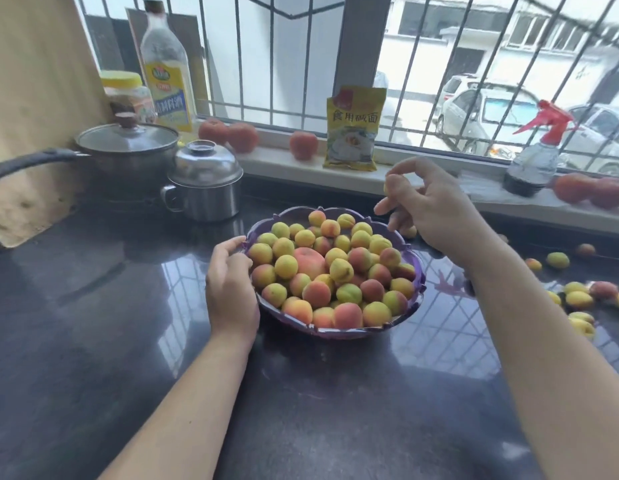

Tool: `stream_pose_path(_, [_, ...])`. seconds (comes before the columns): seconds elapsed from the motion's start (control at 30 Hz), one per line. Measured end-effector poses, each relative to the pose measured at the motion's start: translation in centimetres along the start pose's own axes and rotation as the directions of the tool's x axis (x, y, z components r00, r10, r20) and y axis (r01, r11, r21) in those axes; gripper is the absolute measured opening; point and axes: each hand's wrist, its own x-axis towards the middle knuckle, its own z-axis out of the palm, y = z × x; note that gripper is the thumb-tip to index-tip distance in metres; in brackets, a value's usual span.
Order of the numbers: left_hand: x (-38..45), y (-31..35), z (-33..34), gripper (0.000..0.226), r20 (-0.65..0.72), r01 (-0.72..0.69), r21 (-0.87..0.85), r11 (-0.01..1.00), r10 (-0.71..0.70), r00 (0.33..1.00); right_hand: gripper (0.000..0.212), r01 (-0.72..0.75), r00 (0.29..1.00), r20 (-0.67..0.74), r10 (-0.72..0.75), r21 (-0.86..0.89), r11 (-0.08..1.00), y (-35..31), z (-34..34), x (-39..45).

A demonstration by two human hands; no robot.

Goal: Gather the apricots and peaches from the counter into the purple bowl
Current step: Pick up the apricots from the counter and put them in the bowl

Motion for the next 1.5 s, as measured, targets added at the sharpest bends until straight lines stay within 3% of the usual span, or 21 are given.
stream_pose_path(0.3, [-0.1, 0.2, -0.1, 0.039, 0.017, 0.034, 0.021, 0.999, -0.034, 0.999, 0.021, 0.070, 0.942, 0.322, 0.089, -0.451, 0.890, -2.1, 1.6, 3.0])
stream_pose_path(0.7, [-0.2, 0.3, -0.2, 0.039, 0.029, 0.036, 0.033, 0.999, -0.037, 0.999, 0.028, 0.094, 0.889, 0.443, 0.117, -0.427, 0.899, -1.8, 1.2, 2.6])
stream_pose_path(0.97, [-0.3, 0.2, -0.3, 0.034, 0.031, 0.030, 0.021, 0.999, -0.030, 0.999, 0.026, -0.017, 0.902, 0.404, 0.150, -0.313, 0.949, -1.9, 0.7, 2.2])
stream_pose_path(1.1, [-0.2, 0.2, -0.2, 0.031, 0.035, 0.024, 0.013, 1.000, -0.024, 0.999, 0.023, -0.156, 0.903, 0.370, 0.218, -0.190, 0.969, -1.9, 0.9, 2.3])
stream_pose_path(1.37, [-0.2, 0.2, -0.2, 0.032, 0.039, 0.019, 0.007, 1.000, -0.019, 0.999, 0.038, -0.146, 0.901, 0.339, 0.271, -0.350, 0.925, -1.6, 2.9, 3.1])
stream_pose_path(1.5, [-0.1, 0.2, -0.1, 0.031, 0.036, 0.017, 0.009, 1.000, -0.018, 0.999, 0.027, -0.096, 0.888, 0.367, 0.277, -0.441, 0.893, -1.6, 3.8, 3.2])
